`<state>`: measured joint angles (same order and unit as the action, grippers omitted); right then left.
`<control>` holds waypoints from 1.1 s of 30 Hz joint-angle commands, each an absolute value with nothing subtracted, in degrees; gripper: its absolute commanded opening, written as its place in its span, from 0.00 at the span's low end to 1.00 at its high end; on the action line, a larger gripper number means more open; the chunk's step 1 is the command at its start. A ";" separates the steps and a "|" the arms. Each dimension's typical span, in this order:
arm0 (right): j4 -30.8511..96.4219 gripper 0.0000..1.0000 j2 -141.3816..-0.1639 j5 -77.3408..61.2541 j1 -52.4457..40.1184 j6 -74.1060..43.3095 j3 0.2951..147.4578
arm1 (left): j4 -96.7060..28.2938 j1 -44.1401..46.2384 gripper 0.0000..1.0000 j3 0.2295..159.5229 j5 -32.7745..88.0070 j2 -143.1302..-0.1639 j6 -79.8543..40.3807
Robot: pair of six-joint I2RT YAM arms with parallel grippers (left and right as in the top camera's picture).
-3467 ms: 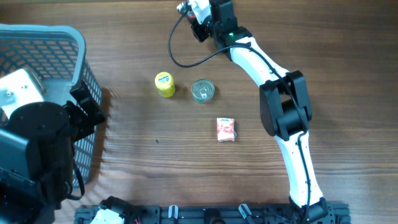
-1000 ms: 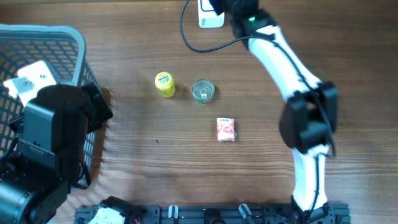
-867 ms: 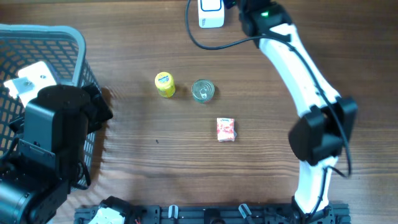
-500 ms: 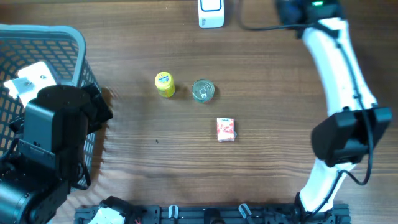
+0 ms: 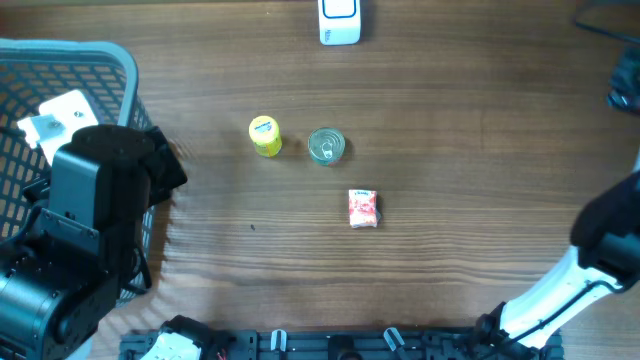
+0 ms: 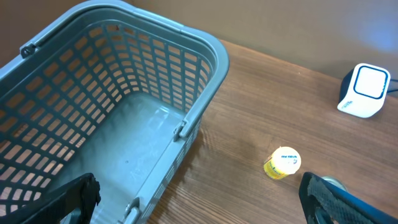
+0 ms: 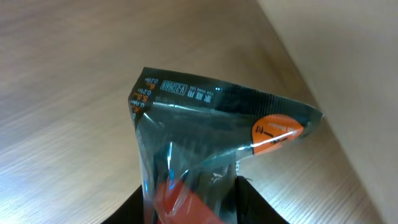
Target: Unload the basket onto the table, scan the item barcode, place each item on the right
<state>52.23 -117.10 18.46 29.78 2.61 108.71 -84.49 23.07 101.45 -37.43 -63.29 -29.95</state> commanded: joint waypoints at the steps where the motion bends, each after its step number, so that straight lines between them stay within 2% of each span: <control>1: 48.93 0.05 -116.79 17.39 36.99 -3.36 102.28 | -83.74 23.03 1.00 101.03 -37.15 -63.40 -30.92; 12: 32.80 0.06 -116.79 16.67 51.68 -2.96 85.78 | -83.13 23.03 1.00 101.03 -36.58 -63.40 -30.94; 18: 26.41 0.17 -116.79 16.21 56.21 -3.05 81.03 | -81.91 23.03 1.00 101.03 -35.57 -63.40 -30.94; 21: 26.33 0.33 -116.79 12.69 56.95 -3.01 80.97 | -81.87 23.03 1.00 101.03 -35.57 -63.40 -30.94; 23: 26.15 0.52 -116.79 9.21 56.97 -3.03 80.97 | -81.87 23.03 1.00 101.03 -35.44 -63.40 -30.94; 24: 26.15 0.57 -116.79 7.62 56.97 -3.01 80.97 | -81.87 23.03 0.99 101.03 -35.44 -63.40 -30.94; 28: 26.11 0.60 -116.79 2.72 56.86 -3.01 80.97 | -81.89 23.03 1.00 101.03 -35.44 -63.37 -30.92; 30: 26.13 0.82 -116.79 2.74 56.86 -2.92 80.97 | -81.93 23.03 1.00 101.03 -35.44 -63.37 -30.92; 31: 26.15 0.88 -116.77 2.72 56.86 -2.79 80.99 | -81.91 23.03 1.00 101.03 -35.46 -63.37 -30.92; 33: 26.72 0.94 -116.51 1.41 56.84 -2.74 81.01 | -81.91 23.03 1.00 101.03 -35.44 -63.40 -30.92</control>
